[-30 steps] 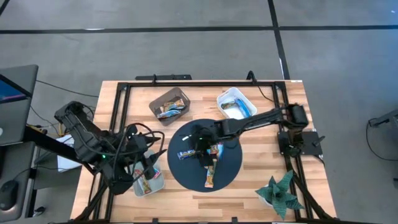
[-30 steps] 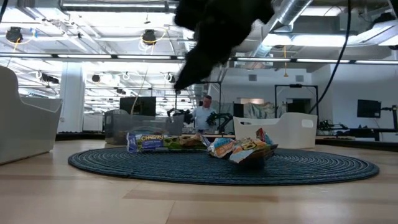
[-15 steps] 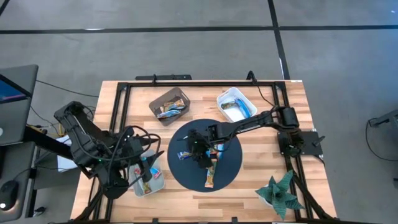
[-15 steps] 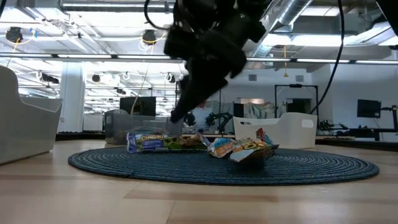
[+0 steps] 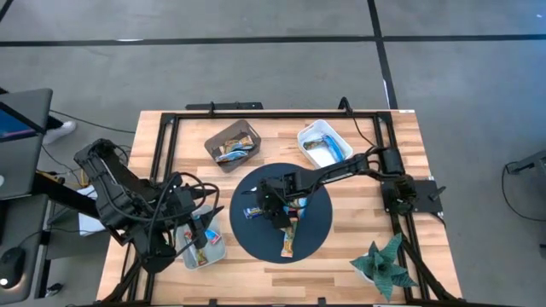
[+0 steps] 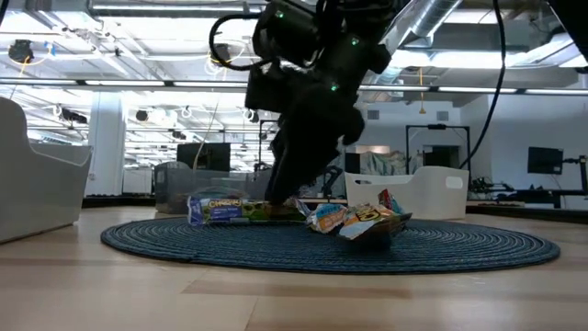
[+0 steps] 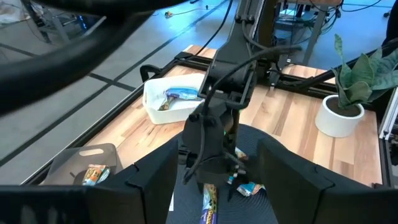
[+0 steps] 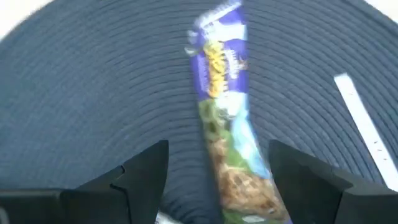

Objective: Pick and place Granola Bars by type
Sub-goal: Put the blue granola bar into the white bin

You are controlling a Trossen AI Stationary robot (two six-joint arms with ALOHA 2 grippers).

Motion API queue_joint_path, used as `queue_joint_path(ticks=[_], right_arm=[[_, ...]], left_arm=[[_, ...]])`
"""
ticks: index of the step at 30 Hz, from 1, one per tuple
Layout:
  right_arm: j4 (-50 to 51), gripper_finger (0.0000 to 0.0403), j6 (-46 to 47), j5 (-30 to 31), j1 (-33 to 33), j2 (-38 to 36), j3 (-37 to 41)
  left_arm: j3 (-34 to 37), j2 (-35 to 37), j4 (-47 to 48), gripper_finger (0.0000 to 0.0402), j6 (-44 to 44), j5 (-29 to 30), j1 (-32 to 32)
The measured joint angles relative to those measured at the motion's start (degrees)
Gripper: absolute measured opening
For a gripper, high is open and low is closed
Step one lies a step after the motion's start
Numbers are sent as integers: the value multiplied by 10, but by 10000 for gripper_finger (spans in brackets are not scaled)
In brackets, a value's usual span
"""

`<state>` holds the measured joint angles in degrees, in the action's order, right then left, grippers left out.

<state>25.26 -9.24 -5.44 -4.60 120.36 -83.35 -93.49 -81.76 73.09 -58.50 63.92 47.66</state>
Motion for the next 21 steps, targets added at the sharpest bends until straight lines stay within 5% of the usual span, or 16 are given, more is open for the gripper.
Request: queue_joint_path(ticks=[9,21], right_arm=[[13,252,17,48,3,1,2],[27,127,16,41,3,1,2]], left_arm=[[0,0,1,212,0,0,0],[0,0,13,212,-13,-2,0]])
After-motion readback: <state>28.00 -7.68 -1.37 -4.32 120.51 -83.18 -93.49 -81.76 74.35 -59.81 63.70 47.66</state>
